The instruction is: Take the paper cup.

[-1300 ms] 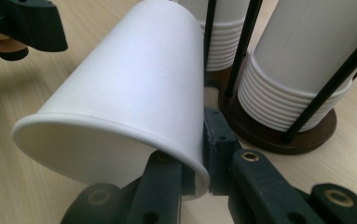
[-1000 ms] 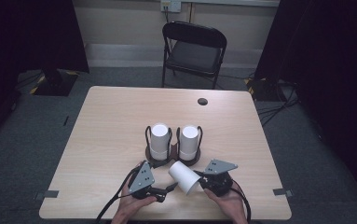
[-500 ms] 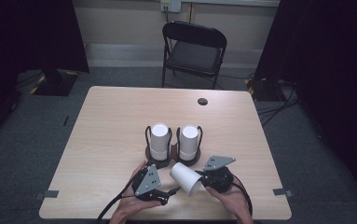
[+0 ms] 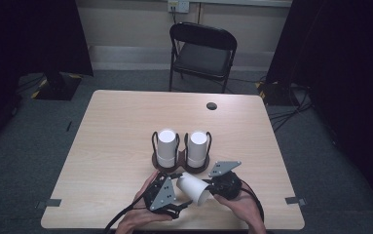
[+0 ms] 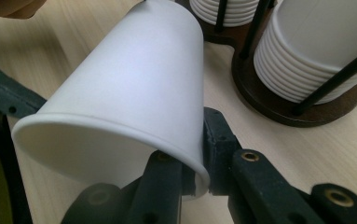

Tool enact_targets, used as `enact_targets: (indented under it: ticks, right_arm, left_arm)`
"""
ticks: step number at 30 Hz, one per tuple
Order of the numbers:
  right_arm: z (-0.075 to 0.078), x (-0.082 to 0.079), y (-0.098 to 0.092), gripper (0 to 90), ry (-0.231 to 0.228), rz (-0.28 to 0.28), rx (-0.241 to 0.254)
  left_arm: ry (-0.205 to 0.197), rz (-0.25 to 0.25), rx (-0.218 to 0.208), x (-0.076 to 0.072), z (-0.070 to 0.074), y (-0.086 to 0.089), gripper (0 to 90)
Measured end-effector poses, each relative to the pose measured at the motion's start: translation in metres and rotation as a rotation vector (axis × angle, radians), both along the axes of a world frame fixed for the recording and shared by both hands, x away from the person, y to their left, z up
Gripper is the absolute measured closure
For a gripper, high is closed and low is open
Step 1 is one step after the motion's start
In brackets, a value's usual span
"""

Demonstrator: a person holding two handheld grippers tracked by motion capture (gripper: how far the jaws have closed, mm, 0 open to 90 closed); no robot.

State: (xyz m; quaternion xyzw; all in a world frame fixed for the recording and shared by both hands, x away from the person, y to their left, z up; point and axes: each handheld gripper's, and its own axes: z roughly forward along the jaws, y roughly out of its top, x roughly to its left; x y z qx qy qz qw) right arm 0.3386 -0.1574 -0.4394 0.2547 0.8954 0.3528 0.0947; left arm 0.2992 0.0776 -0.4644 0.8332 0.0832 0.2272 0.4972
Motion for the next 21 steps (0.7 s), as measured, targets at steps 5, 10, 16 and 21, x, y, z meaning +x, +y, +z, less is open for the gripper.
enact_targets:
  ticks: [5,10,16,21]
  right_arm:
    - [0.005,0.004,0.003,84.9,0.019,0.022,-0.025]
    - [0.009,0.008,0.004,84.9,0.041,0.042,-0.058]
    - [0.012,0.008,0.006,85.1,0.041,0.048,-0.081]
    - [0.014,0.009,0.006,85.5,0.048,0.053,-0.072]
  left_arm:
    - [-0.021,-0.013,0.007,0.000,0.002,-0.004,15.4]
    - [-0.029,-0.021,0.023,0.000,0.000,-0.006,15.5]
    - [-0.033,-0.045,0.040,0.000,0.001,-0.008,15.5]
    - [-0.053,-0.057,0.070,0.000,0.000,-0.014,15.2]
